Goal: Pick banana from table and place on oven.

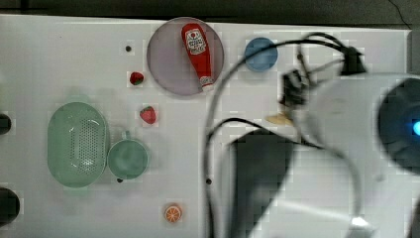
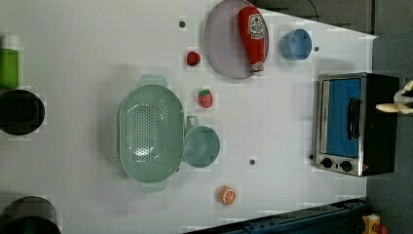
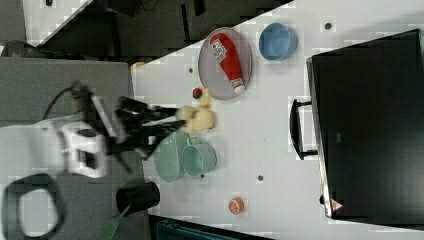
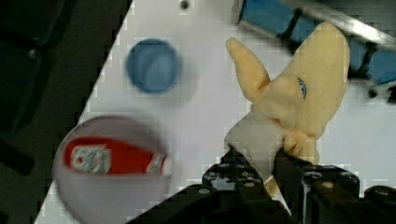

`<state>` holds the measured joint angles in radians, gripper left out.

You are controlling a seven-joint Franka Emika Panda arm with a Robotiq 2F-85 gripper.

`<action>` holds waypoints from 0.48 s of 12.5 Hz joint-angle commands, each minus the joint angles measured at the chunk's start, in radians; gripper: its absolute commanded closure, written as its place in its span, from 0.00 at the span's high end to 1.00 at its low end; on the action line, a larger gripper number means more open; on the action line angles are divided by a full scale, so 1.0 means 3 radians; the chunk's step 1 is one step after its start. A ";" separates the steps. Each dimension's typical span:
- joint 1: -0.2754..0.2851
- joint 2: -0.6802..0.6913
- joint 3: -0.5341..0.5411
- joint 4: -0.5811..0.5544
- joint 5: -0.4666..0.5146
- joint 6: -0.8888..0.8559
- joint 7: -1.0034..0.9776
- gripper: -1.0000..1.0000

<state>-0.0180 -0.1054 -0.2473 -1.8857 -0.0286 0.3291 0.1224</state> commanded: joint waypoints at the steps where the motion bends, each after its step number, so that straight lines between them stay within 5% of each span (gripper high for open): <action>1: -0.0119 0.0124 -0.0401 -0.0141 -0.0020 -0.0041 -0.0775 0.20; 6: -0.0127 0.0632 -0.1039 -0.0034 -0.0127 0.0440 -0.2104 0.20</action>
<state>-0.0877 0.0971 -0.6011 -1.9023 -0.0659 0.4651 -0.3303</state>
